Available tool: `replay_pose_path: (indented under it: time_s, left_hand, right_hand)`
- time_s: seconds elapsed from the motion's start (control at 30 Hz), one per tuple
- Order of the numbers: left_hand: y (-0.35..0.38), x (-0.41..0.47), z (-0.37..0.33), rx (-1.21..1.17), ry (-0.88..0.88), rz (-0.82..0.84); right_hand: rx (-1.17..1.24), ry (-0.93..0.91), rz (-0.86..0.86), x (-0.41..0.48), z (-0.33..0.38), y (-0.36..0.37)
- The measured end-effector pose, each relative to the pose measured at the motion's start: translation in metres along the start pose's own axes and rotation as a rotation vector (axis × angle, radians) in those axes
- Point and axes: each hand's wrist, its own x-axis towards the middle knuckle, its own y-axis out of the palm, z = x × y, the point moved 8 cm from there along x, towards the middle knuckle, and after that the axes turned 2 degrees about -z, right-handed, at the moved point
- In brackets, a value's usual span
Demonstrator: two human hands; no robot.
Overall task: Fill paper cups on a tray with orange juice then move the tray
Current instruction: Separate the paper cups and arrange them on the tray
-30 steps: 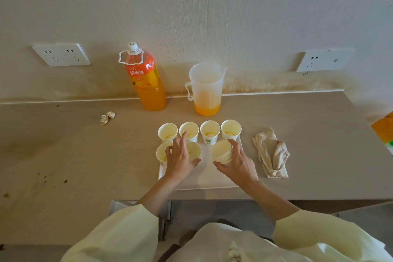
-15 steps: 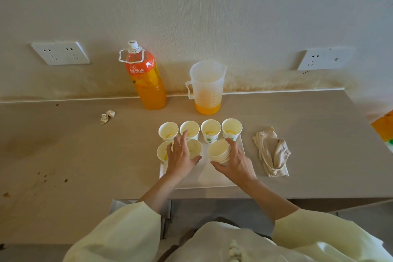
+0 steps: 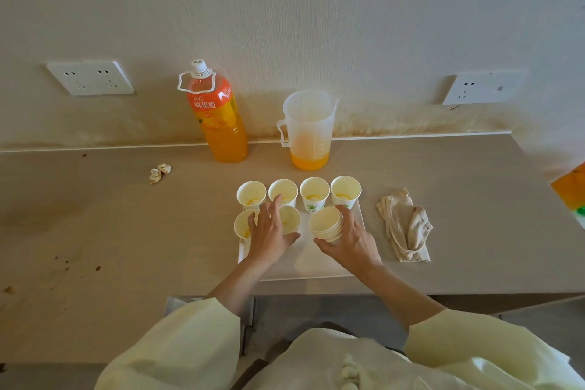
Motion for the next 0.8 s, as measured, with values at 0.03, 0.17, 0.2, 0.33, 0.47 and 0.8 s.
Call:
replay_pose_path:
  time_s: [0.03,0.17,0.2,0.33,0.47,0.8]
  left_hand:
    - [-0.001,0.0,0.0,0.007,0.001,0.0]
    - [-0.01,-0.003,-0.003,0.051,0.035,-0.098]
    - [-0.014,-0.004,-0.006,0.053,0.064,-0.154]
    - [-0.024,-0.009,-0.032,-0.126,0.201,-0.2]
    - [-0.006,-0.01,-0.064,-0.326,0.194,0.097]
    - [-0.002,-0.005,-0.089,-0.553,0.062,0.215]
  right_hand:
    - [-0.002,-0.002,-0.002,0.0,0.0,0.0]
    - [-0.003,-0.005,-0.004,0.001,0.002,0.001]
    - [-0.004,0.002,-0.003,0.001,0.001,0.001]
    - [-0.02,0.024,-0.006,0.001,0.0,0.002]
    - [-0.036,0.046,0.016,0.002,-0.001,0.004]
    - [-0.043,0.099,-0.019,0.0,-0.016,-0.006]
